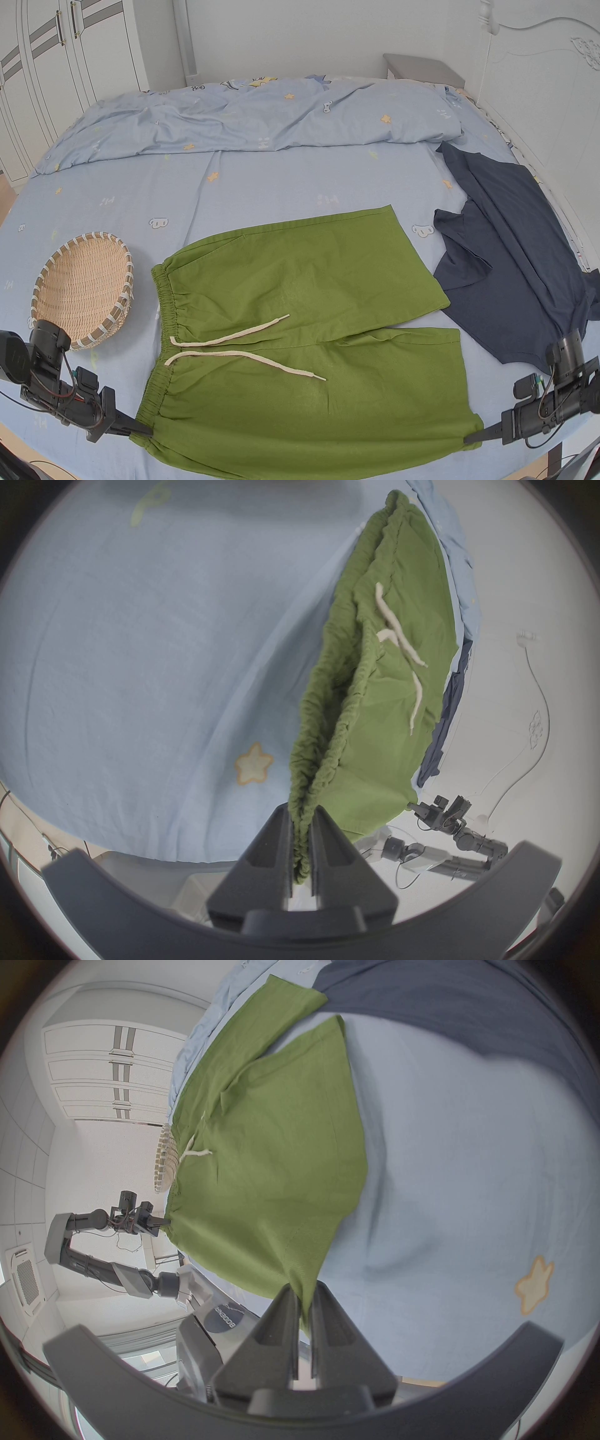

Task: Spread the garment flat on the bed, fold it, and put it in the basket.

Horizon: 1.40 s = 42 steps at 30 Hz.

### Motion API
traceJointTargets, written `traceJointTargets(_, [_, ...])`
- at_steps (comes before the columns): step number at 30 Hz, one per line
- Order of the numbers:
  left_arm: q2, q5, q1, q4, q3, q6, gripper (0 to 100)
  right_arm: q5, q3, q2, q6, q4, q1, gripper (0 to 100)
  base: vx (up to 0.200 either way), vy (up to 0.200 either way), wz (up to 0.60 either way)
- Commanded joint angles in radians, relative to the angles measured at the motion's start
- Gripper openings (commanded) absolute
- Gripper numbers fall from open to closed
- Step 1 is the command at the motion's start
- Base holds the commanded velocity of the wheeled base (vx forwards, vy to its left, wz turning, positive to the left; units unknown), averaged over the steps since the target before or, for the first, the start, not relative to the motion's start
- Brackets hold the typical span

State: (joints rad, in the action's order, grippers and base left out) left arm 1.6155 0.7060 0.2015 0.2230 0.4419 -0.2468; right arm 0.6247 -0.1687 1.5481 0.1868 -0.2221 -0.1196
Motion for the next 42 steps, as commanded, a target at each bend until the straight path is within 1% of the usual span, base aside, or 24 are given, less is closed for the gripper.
traceJointTargets(1, [-0.062,0.007,-0.007,0.148,0.228,-0.112,0,0.012,-0.31,-0.103,-0.001,0.248,0.031,0,0.0,0.0,0.0])
traceJointTargets(3, [-0.057,0.007,-0.01,0.156,0.296,-0.164,0,0.013,-0.416,-0.095,0.002,0.3,0.032,0,0.0,0.0,0.0])
traceJointTargets(5, [-0.049,0.007,-0.034,0.156,0.362,-0.235,0,0.013,-0.523,-0.086,0.008,0.336,0.031,0,0.0,0.0,0.0])
traceJointTargets(6, [-0.046,0.007,-0.042,0.153,0.376,-0.25,0,0.012,-0.545,-0.08,0.008,0.343,0.031,0,0.0,0.0,0.0])
traceJointTargets(7, [-0.025,0.006,-0.065,0.147,0.416,-0.293,0,0.012,-0.618,-0.042,0.011,0.363,0.031,0,0.0,0.0,0.0])
traceJointTargets(8, [-0.013,0.006,-0.068,0.144,0.432,-0.305,0,0.012,-0.646,-0.023,0.013,0.372,0.028,0,0.0,0.0,0.0])
traceJointTargets(11, [0.058,0.007,-0.063,0.157,0.564,-0.367,0,0.01,-0.778,0.05,0.056,0.389,0.018,0,0.0,0.0,0.0])
traceJointTargets(14, [0.115,0.006,-0.066,0.147,0.646,-0.428,0,0.01,-0.884,0.09,0.097,0.392,0.009,0,0.0,0.0,0.0])
traceJointTargets(15, [0.115,0.006,-0.066,0.147,0.646,-0.428,0,0.01,-0.884,0.09,0.097,0.392,0.009,0,0.0,0.0,0.0])
traceJointTargets(16, [0.153,0.006,-0.068,0.144,0.693,-0.439,0,0.004,-0.963,0.132,0.117,0.397,0.011,0,0.0,0.0,0.0])
traceJointTargets(18, [0.17,0.006,-0.068,0.145,0.713,-0.44,0,0.003,-0.996,0.147,0.123,0.399,0.012,0,0.0,0.0,0.0])
traceJointTargets(19, [0.201,0.007,-0.065,0.151,0.758,-0.442,0,0.001,-1.06,0.184,0.132,0.4,0.011,0,0.0,0.0,0.0])
traceJointTargets(21, [0.23,0.007,-0.065,0.157,0.807,-0.445,0,0.001,-1.118,0.222,0.134,0.4,0.009,0,0.0,0.0,0.0])
traceJointTargets(24, [0.254,0.006,-0.076,0.17,0.879,-0.48,0,0.0,-1.207,0.279,0.134,0.406,0.009,0,0.0,0.0,0.0])
traceJointTargets(25, [0.254,0.006,-0.076,0.17,0.879,-0.48,0,0.0,-1.207,0.279,0.134,0.406,0.009,0,0.0,0.0,0.0])
traceJointTargets(27, [0.276,0.006,-0.071,0.171,0.933,-0.483,0,0.0,-1.292,0.316,0.134,0.42,0.008,0,0.0,0.0,0.0])
traceJointTargets(30, [0.305,0.006,-0.059,0.176,0.983,-0.486,0,0.0,-1.35,0.353,0.134,0.415,0.006,0,0.0,0.0,0.0])
traceJointTargets(33, [0.31,0.006,-0.056,0.182,0.991,-0.485,0,0.0,-1.393,0.376,0.134,0.417,0.006,0,0.0,0.0,0.0])
traceJointTargets(35, [0.311,0.006,-0.056,0.18,0.992,-0.483,0,0.0,-1.451,0.408,0.134,0.423,0.006,0,0.0,0.0,0.0])
traceJointTargets(42, [0.325,0.006,-0.05,0.17,0.992,-0.485,0,0.0,-1.517,0.469,0.132,0.42,0.005,0,0.0,0.0,0.0])
